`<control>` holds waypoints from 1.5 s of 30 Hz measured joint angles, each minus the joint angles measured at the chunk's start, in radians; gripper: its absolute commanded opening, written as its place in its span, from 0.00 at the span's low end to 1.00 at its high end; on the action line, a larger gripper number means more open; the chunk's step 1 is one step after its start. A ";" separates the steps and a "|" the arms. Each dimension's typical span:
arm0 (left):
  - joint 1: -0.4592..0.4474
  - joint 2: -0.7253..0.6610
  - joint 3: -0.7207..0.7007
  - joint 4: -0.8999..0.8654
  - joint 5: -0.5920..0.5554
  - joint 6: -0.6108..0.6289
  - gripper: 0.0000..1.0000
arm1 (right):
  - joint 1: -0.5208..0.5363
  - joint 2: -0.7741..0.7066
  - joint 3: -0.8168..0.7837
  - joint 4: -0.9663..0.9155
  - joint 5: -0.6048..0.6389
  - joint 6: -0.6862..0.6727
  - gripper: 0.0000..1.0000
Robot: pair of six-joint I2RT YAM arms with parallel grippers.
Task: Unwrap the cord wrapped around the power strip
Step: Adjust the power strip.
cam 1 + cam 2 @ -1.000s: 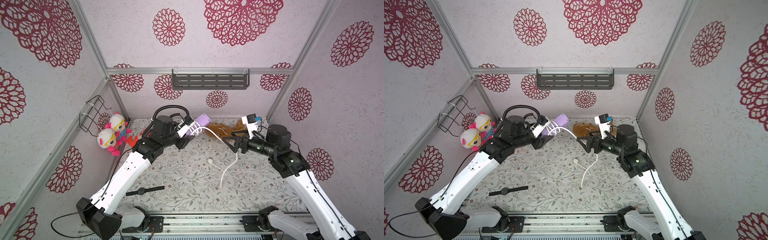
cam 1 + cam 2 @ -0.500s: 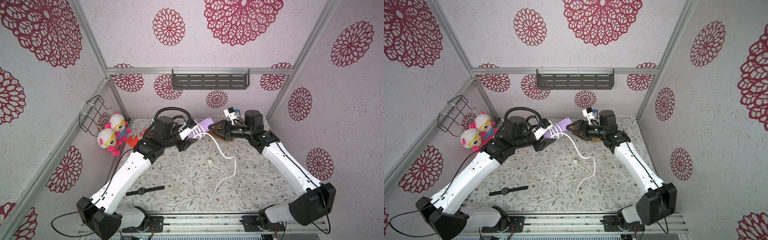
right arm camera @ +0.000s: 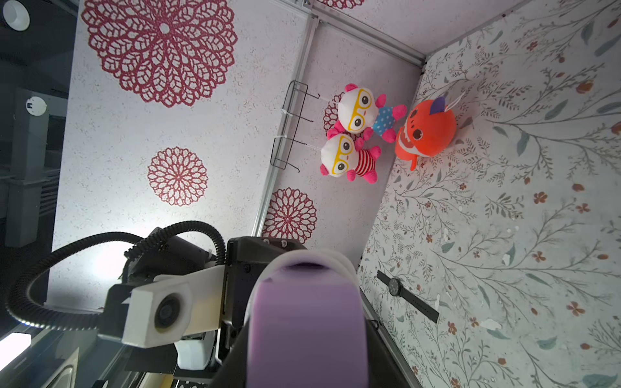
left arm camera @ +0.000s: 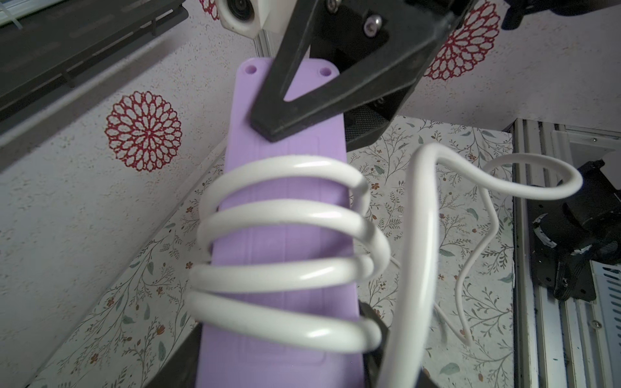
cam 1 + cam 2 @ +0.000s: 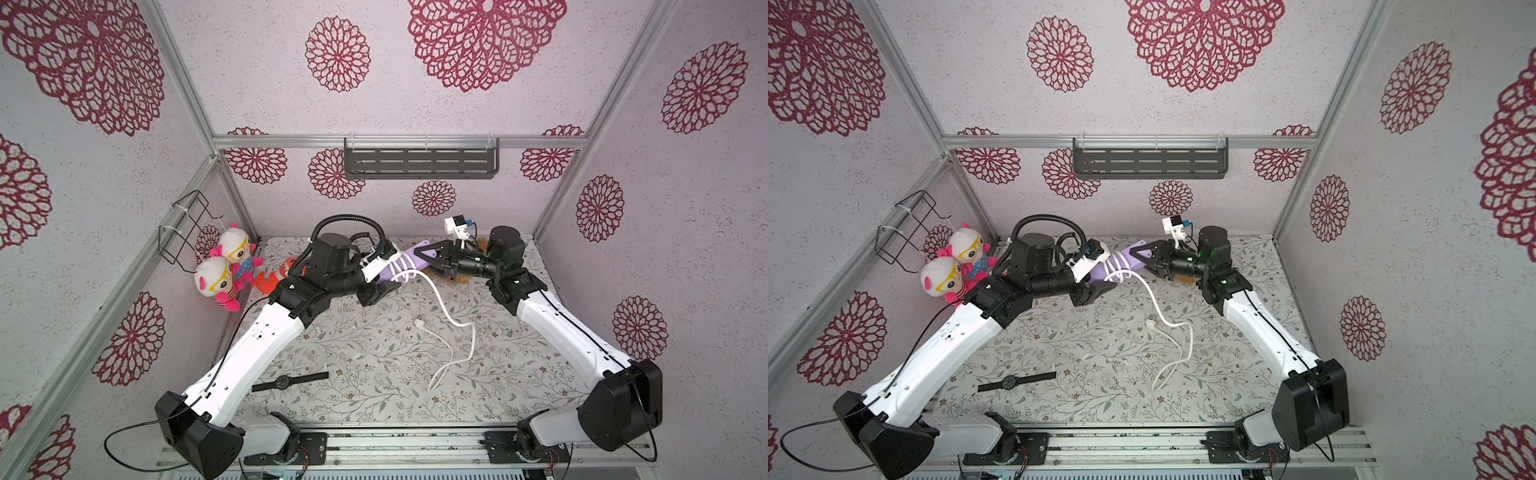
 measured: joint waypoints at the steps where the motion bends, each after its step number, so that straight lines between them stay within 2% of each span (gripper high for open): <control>1: 0.000 0.000 0.000 0.000 -0.003 -0.004 0.97 | 0.000 0.001 -0.006 0.016 0.000 0.012 0.00; 5: 0.000 -0.016 -0.023 0.042 -0.035 -0.023 0.97 | 0.000 0.013 -0.031 0.069 0.001 0.087 0.00; 11: 0.037 -0.173 -0.156 0.069 -0.070 -0.021 0.99 | -0.006 0.021 -0.032 0.078 0.002 0.129 0.00; 12: 0.051 -0.203 -0.171 0.073 -0.077 -0.019 0.98 | -0.006 0.021 -0.031 0.078 0.002 0.131 0.00; 15: 0.089 -0.267 -0.190 0.077 -0.105 0.001 0.84 | -0.006 0.022 -0.031 0.075 0.003 0.138 0.00; 17: 0.104 -0.283 -0.190 0.085 -0.112 0.011 0.80 | -0.006 0.021 -0.027 0.072 0.003 0.138 0.00; 22: 0.112 -0.247 -0.173 0.096 -0.078 0.032 0.91 | -0.003 0.022 -0.011 0.056 0.007 0.136 0.00; 24: 0.112 -0.206 -0.148 0.096 -0.043 0.034 0.91 | -0.002 0.022 -0.010 0.048 0.016 0.134 0.00; 29: 0.111 -0.117 -0.079 0.068 0.048 0.043 0.69 | 0.010 0.022 -0.010 0.035 0.032 0.128 0.00; 32: 0.111 -0.083 -0.043 0.040 0.095 0.045 0.60 | 0.013 0.022 -0.008 0.030 0.042 0.127 0.00; 35: 0.111 -0.074 -0.037 0.019 0.116 0.042 0.60 | 0.017 0.022 -0.008 0.029 0.044 0.125 0.00; 36: 0.111 -0.073 -0.037 0.012 0.120 0.040 0.66 | 0.021 0.022 -0.008 0.029 0.043 0.121 0.00; 37: 0.111 -0.073 -0.036 0.005 0.122 0.037 0.77 | 0.023 0.022 -0.008 0.029 0.043 0.120 0.00; 39: 0.111 -0.069 -0.028 -0.014 0.130 0.035 0.85 | 0.027 0.022 -0.008 0.029 0.038 0.119 0.00; 42: 0.112 -0.064 -0.013 -0.045 0.137 0.028 0.83 | 0.030 0.024 -0.002 0.029 0.026 0.118 0.00; 45: 0.118 -0.064 -0.011 -0.060 0.147 0.023 0.72 | 0.031 0.025 0.005 0.030 0.018 0.114 0.00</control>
